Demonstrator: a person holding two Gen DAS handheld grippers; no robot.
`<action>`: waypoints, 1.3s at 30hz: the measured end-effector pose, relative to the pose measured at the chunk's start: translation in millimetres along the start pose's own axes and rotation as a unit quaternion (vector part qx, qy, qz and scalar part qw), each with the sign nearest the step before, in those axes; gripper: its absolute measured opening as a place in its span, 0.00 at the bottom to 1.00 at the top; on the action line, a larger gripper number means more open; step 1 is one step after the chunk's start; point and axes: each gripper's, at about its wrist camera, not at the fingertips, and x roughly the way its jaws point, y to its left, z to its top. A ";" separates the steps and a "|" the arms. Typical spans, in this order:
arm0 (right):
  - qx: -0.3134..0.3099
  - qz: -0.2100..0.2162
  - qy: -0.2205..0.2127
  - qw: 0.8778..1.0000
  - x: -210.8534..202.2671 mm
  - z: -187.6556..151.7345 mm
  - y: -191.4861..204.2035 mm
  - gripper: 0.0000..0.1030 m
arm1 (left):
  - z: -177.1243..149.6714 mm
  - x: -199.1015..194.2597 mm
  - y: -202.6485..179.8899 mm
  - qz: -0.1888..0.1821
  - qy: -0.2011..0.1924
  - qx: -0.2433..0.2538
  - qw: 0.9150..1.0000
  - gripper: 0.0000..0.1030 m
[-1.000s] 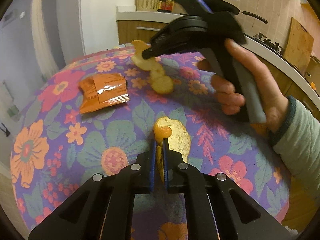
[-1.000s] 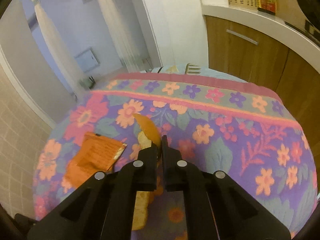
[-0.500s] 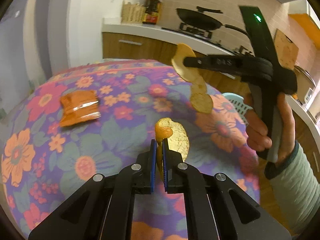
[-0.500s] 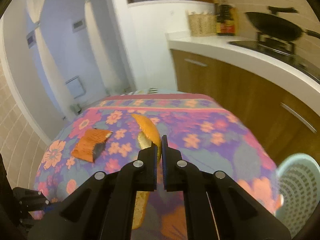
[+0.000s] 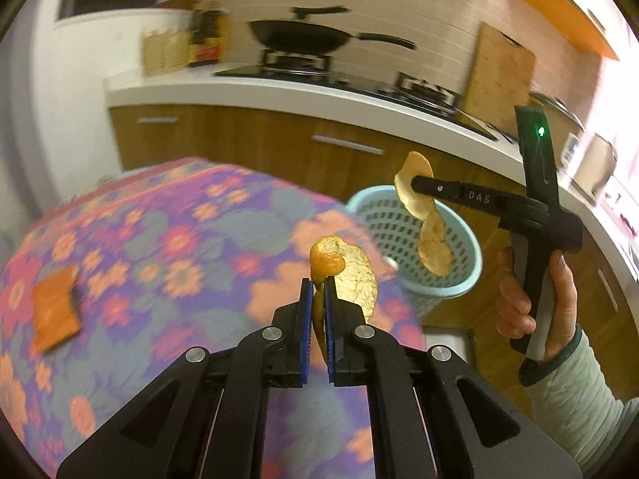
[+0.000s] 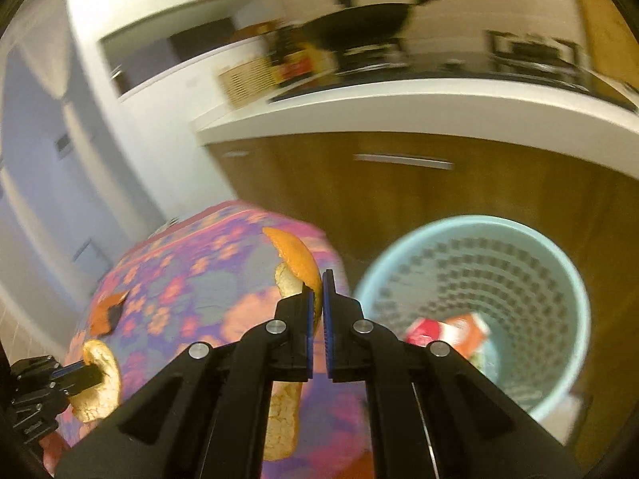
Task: Collect trash
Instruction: 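Drop both orange peels into the blue basket with both grippers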
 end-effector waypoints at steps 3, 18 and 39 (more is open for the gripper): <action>0.012 -0.044 -0.004 0.999 -8.6 -1.9 -28.3 0.02 | 16.3 17.3 -22.6 -0.025 0.003 0.019 1.000 0.04; 0.081 -0.150 0.033 0.985 -0.3 -5.7 -108.7 0.02 | 67.6 120.3 -100.8 -0.058 0.052 0.079 0.994 0.04; 0.120 -0.129 0.110 0.978 11.8 -19.8 -134.9 0.26 | 79.4 172.8 -112.1 -0.046 0.052 0.093 0.993 0.37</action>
